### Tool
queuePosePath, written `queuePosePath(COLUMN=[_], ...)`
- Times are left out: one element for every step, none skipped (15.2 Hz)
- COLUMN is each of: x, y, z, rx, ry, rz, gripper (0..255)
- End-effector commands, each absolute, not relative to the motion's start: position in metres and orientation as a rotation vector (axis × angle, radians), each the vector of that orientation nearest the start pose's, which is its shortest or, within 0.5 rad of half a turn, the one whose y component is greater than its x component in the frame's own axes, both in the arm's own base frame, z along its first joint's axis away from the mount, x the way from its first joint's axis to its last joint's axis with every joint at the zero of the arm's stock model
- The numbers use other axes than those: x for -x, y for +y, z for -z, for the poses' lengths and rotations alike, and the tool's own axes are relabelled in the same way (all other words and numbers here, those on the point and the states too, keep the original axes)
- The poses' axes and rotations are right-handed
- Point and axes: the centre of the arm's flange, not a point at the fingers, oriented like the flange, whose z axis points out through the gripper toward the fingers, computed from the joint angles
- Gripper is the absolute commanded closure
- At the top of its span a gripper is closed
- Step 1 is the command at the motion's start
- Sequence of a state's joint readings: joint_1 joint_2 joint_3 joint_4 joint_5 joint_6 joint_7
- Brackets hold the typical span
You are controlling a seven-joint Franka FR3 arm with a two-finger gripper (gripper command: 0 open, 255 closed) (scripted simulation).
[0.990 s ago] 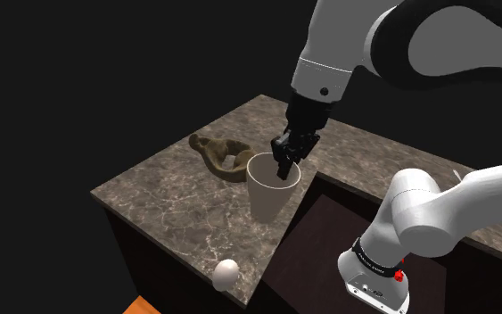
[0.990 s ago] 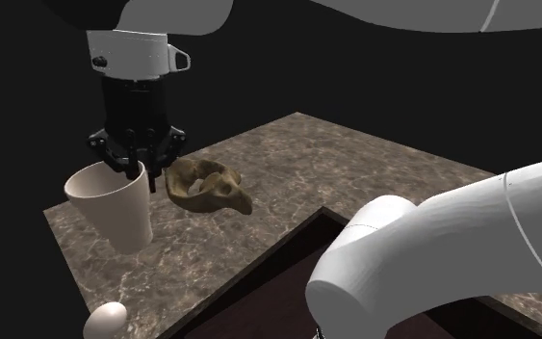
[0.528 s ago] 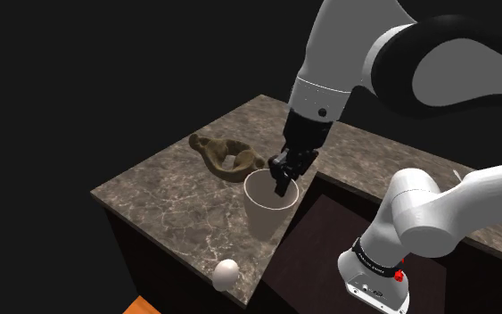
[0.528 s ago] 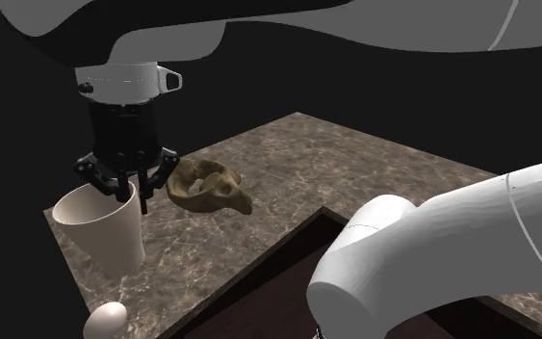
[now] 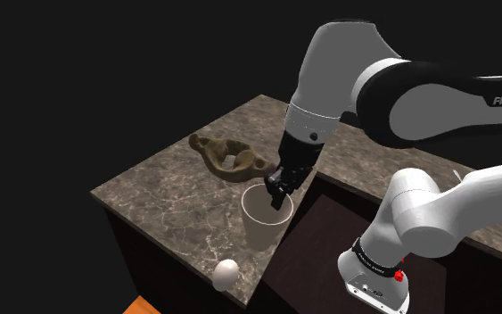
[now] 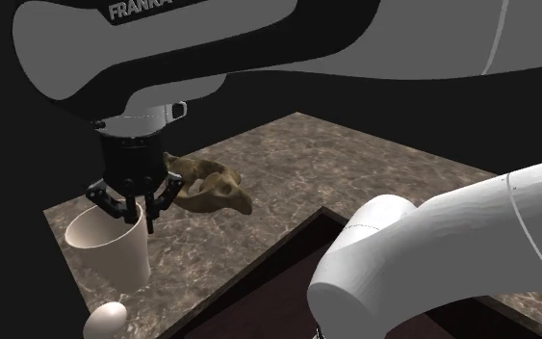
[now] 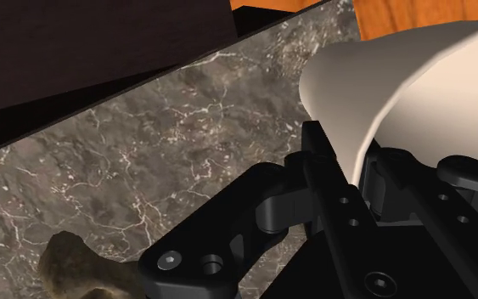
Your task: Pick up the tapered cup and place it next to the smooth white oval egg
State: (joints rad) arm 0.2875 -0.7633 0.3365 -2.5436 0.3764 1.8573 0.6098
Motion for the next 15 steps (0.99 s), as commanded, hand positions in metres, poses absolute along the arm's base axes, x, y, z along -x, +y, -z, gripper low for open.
queuePosePath(x=[-0.255, -0.255, -0.255, -0.255, -0.255, -0.255, -0.255, -0.255, -0.255, -0.255, -0.255, -0.255, -0.255, -0.255, -0.255], y=[0.231, 0.231, 0.231, 0.231, 0.231, 0.231, 0.231, 0.231, 0.231, 0.231, 0.231, 0.231, 0.231, 0.231, 0.231], z=[-0.492, -0.487, -0.482, -0.476, -0.471, -0.466, -0.461, -0.455, -0.450, -0.445, -0.440, -0.434, -0.429, -0.424, -0.418], rx=[2.987, 2.987, 2.987, 2.987, 2.987, 2.987, 2.987, 2.987, 2.987, 2.987, 2.987, 2.987, 2.987, 2.987, 2.987], ry=[0.249, 0.249, 0.249, 0.249, 0.249, 0.249, 0.249, 0.249, 0.249, 0.249, 0.249, 0.249, 0.249, 0.249, 0.249], rz=[-0.034, -0.034, -0.034, -0.034, -0.034, -0.034, -0.034, -0.034, -0.034, -0.034, -0.034, -0.034, -0.034, -0.034, -0.034], gripper=[255, 255, 255, 255, 255, 255, 255, 255, 255, 255, 255, 255, 255, 255, 255])
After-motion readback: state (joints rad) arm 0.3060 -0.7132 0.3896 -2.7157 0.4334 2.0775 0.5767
